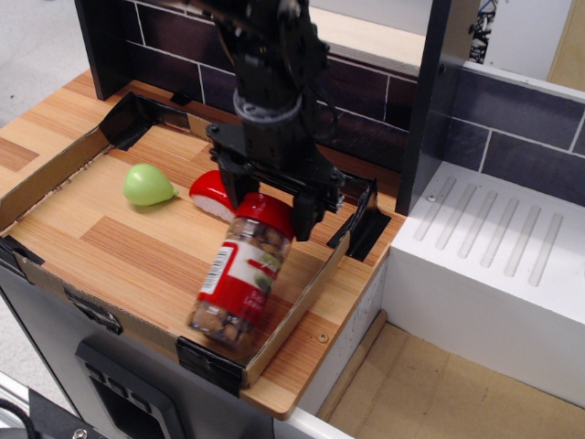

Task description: Topple basil bottle

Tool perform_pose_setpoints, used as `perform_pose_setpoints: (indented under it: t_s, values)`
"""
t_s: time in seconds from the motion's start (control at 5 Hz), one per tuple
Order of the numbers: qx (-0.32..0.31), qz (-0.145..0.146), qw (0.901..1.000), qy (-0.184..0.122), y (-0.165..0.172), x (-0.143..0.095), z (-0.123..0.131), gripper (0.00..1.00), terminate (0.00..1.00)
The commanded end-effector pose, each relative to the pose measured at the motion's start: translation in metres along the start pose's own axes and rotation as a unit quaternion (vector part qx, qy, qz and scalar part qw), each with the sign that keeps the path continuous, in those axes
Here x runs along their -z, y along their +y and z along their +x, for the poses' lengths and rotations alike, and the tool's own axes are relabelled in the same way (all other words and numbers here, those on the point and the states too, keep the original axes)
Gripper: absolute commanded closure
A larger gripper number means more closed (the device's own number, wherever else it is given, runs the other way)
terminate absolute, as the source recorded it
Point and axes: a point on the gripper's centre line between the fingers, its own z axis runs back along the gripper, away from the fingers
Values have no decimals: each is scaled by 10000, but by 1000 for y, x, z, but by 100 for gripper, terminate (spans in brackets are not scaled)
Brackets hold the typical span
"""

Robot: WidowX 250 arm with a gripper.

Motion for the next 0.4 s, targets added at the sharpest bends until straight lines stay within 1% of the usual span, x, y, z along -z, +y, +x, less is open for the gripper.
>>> perform_pose_setpoints:
  t_s: [0.0, 0.2]
  values:
    - [-194, 88, 9964, -820, -4, -2, 27, 100, 0]
    - [-254, 122, 9969, -736, -4, -3, 26, 100, 0]
